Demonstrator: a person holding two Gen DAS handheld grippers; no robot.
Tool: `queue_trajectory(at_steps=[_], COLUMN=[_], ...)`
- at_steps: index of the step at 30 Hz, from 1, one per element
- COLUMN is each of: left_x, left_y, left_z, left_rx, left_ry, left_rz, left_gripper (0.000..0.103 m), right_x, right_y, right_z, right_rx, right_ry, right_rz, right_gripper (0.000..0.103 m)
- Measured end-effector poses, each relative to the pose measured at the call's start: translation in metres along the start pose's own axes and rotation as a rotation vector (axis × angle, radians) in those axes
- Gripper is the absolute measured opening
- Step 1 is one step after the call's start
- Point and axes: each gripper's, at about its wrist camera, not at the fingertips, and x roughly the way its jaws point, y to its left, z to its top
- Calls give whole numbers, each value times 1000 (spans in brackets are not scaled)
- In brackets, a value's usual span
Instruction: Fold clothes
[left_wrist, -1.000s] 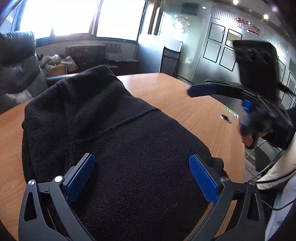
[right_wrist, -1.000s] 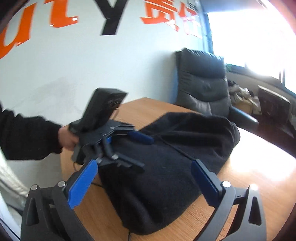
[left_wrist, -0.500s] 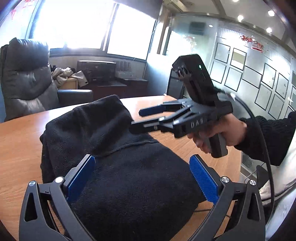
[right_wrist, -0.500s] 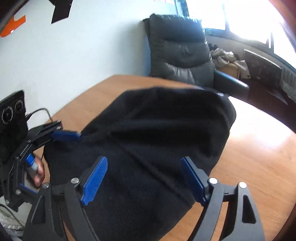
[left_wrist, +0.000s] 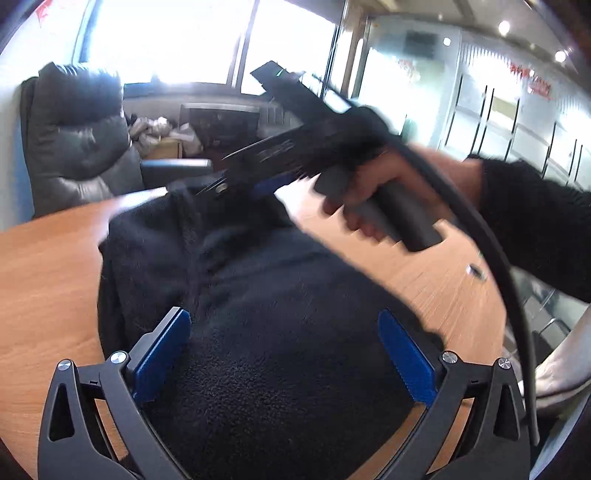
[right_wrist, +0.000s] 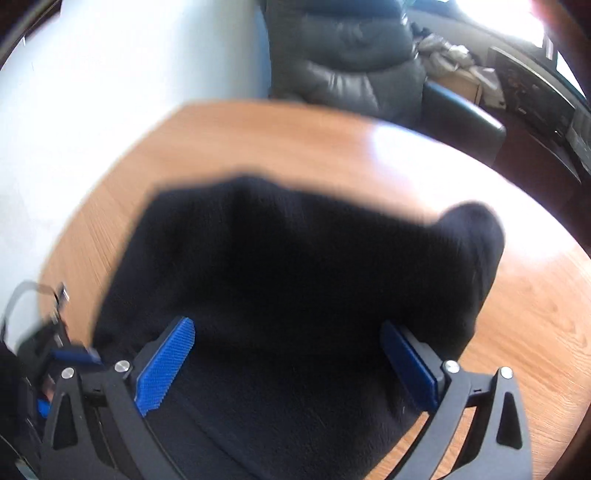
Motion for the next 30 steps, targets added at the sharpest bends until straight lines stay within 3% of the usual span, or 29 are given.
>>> queue_trajectory(at_steps=[2,4,7,9,12,14,16,18,21,24,26,28,30], left_x=[-6,13,22,22,20,14,2,-21,-38,-38,-39,-24,-7], left_y=[1,13,20,30,30,30,36,42,66,96,116,129,134], left_z=[3,-8,-29,-35,-33,-30,-25,-25,-21,-27,-31,-38,-44], left_rx=[-11,-50,-27,-81,-85,-85,-120,-155,-214,-333,-413,-523,-562], left_ry=[-35,65,36,14,19,36,51,51,63,110,141,172,217], left_rz=[7,14,54,39,32,25,3,-12,26,25,24,-35,-57], left_gripper=[103,102,103,103,103,103,103,103,103,103,103,103,103], right_x=[13,26,46,55,40,4,-42,-79,-106,-87,-70,-59,-52], right_y=[3,5,9,16,24,19,8,-4,-33,-68,-81,-85,-84], right_z=[11,22,38,46,46,32,7,-26,-81,-125,-142,-153,-154], right_rx=[8,16,28,16,-14,19,58,66,97,191,253,286,300], right_ry=[6,13,22,27,5,-88,-194,-242,-222,-152,-92,-73,-65], right_rz=[-9,-17,-30,-61,-76,6,141,221,231,296,347,393,424], right_gripper=[103,103,103,103,103,103,103,103,103,103,103,103,103])
